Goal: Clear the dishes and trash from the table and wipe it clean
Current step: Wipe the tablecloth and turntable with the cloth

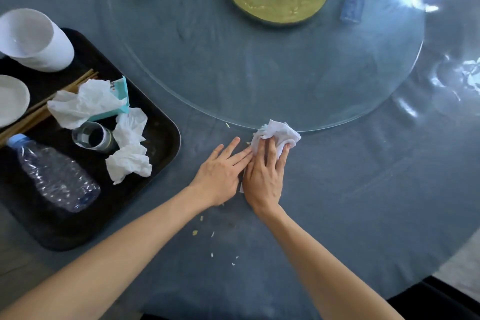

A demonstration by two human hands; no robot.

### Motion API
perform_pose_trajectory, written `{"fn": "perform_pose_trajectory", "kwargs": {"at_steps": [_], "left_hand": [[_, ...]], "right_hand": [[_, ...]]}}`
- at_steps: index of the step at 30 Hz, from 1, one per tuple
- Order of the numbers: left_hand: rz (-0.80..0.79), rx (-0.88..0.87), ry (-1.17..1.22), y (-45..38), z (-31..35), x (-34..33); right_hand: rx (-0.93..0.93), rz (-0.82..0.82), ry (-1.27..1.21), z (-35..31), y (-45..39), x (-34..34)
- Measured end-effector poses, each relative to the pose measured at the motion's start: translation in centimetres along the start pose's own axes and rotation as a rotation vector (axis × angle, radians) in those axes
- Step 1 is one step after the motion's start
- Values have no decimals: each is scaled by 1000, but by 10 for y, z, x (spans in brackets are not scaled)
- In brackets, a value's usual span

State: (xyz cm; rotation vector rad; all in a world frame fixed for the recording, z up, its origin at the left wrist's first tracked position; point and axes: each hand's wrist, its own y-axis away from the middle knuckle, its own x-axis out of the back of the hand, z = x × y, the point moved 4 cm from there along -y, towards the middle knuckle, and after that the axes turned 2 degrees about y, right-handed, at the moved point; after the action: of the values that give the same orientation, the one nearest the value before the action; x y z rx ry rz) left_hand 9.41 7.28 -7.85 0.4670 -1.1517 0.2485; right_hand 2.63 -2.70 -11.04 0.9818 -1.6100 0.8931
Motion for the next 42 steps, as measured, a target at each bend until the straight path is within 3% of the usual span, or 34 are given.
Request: {"fn": "perform_pose_trajectory", "kwargs": {"at_steps": [3,7,11,18,24,29,32,37,42], "left_hand": [[31,5,22,4,-9,5],[98,5,91,12,-14,12],[157,97,230,14,-23,18],[146,237,435,11,-51,18],[183,263,535,30,-55,14],[154,309,604,46,-51,15],[137,307,619,54,-45,17],[45,353,577,73,-37,26],[307,310,406,80,-42,35]], "right_hand": [[-117,80,-60,-4,-4,5],[-30,-22,59,-17,-4,-4],[-106,-113,149,-35,-12,-9],[-162,-118,189,-55,-21,-15],[61,-105,135,-89,-15,-17],[124,-138,130,-76,-13,-20],[281,-137,126,-66,-8,-16],[361,-166,-208,-35,-4,19],[562,-406,-281,-8,5,48]]}}
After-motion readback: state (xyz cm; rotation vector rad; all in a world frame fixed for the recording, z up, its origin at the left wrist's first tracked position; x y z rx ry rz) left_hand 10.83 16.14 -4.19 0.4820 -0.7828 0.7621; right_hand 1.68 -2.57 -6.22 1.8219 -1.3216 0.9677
